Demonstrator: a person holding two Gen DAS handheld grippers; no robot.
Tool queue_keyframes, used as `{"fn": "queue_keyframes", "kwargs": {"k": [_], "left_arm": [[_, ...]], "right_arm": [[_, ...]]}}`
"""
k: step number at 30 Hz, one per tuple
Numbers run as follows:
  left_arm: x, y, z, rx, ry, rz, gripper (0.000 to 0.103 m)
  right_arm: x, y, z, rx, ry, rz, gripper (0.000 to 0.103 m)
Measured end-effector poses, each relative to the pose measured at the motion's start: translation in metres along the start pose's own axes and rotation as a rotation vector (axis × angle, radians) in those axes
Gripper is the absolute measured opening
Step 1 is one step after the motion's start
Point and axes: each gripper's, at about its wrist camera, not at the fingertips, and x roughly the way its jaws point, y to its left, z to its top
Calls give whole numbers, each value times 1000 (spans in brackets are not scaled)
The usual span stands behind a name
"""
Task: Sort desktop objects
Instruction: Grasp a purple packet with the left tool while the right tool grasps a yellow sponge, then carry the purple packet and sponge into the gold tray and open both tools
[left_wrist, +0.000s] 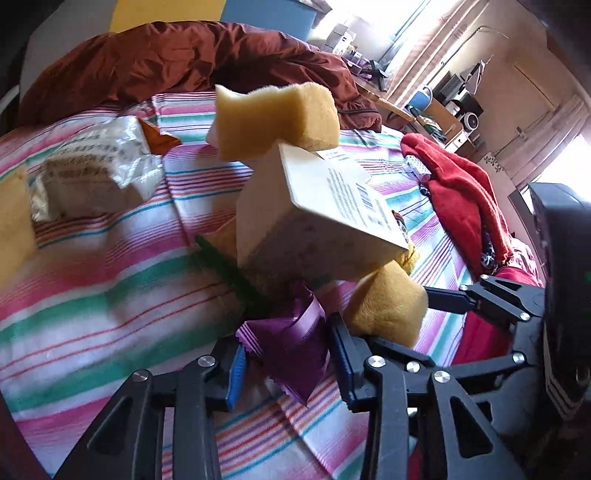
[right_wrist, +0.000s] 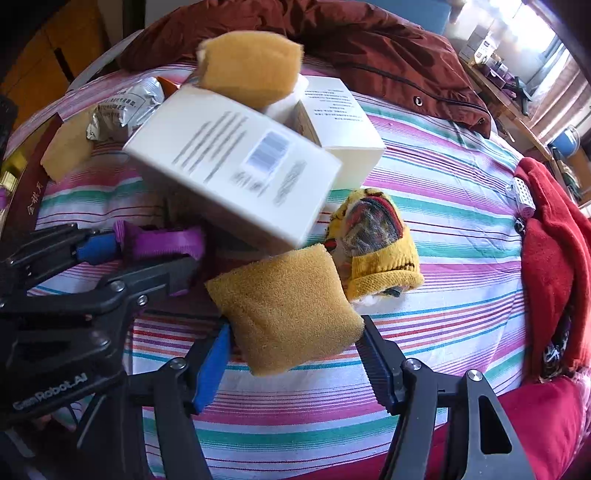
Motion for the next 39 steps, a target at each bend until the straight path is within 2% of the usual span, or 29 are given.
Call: {"fn": "queue_keyframes", "kwargs": {"k": [8, 14, 17, 21, 24, 27, 32, 34, 39], "left_arm": [[-50, 12, -19, 18, -79, 38, 29], [-68, 20, -34, 20, -96, 48, 27], [-71, 17, -42, 45, -94, 71, 27], [-66, 15, -52, 86, -86, 122, 31], [-56, 19, -55, 86, -51, 159, 38], [-49, 27, -58, 51, -36, 146, 40], [-51, 24, -61, 70, -41, 133, 34], [-53, 22, -62, 68, -44, 129, 30], [-80, 16, -69, 69, -91, 94, 29]], "right_arm": [[-14, 19, 0, -93, -79, 141, 66], [-14, 27, -2, -117, -78, 126, 66], [-20, 30, -4, -118, -99, 147, 66], [-37, 40, -7, -160, -156, 241, 66], [-32, 44, -9, -167, -133, 210, 66], [-27, 39, -5, -176, -124, 208, 66], [-33, 30, -6, -136, -149, 200, 66], [-37, 17, -3, -83, -174, 192, 66], [-47, -12, -2, 64, -249, 210, 66]]}}
